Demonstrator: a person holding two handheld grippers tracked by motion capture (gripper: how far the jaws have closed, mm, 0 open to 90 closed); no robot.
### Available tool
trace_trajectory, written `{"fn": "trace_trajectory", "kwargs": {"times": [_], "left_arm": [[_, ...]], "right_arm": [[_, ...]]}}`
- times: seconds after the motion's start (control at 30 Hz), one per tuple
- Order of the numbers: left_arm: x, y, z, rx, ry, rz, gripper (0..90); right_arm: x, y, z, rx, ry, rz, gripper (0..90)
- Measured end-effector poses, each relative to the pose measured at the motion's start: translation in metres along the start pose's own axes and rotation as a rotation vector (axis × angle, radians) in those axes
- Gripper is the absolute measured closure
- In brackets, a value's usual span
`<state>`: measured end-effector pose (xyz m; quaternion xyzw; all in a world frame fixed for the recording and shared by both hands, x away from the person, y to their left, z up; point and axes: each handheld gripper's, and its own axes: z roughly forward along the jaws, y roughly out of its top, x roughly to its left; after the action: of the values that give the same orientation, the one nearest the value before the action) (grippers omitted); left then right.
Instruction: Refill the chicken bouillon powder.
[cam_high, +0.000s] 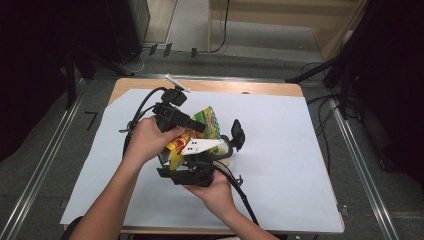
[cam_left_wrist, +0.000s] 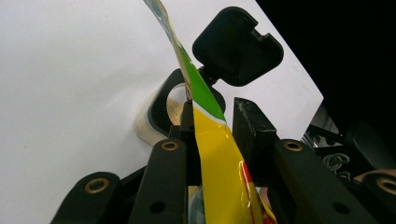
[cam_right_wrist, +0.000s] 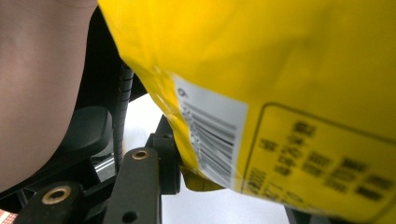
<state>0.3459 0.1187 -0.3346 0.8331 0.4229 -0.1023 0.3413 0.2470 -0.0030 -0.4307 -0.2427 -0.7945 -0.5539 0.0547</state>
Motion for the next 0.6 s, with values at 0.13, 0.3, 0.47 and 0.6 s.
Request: {"fn": "trace_trajectory", "kwargs": {"times": [0.13, 0.3, 0.47, 0.6], "left_arm": [[0.0000, 0.0001, -0.0002, -0.002, -0.003, -0.001, 74.9], [0.0007, 0.0002, -0.0006, -0.001, -0.007, -0.003, 74.8], [0.0020, 0.0001, -0.0008, 0.001, -0.012, -0.006, 74.7], [0.0024, 0.0002, -0.0008, 0.001, -0.016, -0.007, 74.4]], "right_arm": [[0.0003, 0.0003, -0.0004, 0.001, 0.000, -0.002, 61.1], [0.0008, 0.0007, -0.0005, 0.002, -0.002, -0.001, 61.0], [0.0017, 0.0014, -0.0004, 0.005, -0.002, -0.002, 60.9], [0.0022, 0.0016, -0.0007, 0.006, -0.001, -0.001, 60.8]]}}
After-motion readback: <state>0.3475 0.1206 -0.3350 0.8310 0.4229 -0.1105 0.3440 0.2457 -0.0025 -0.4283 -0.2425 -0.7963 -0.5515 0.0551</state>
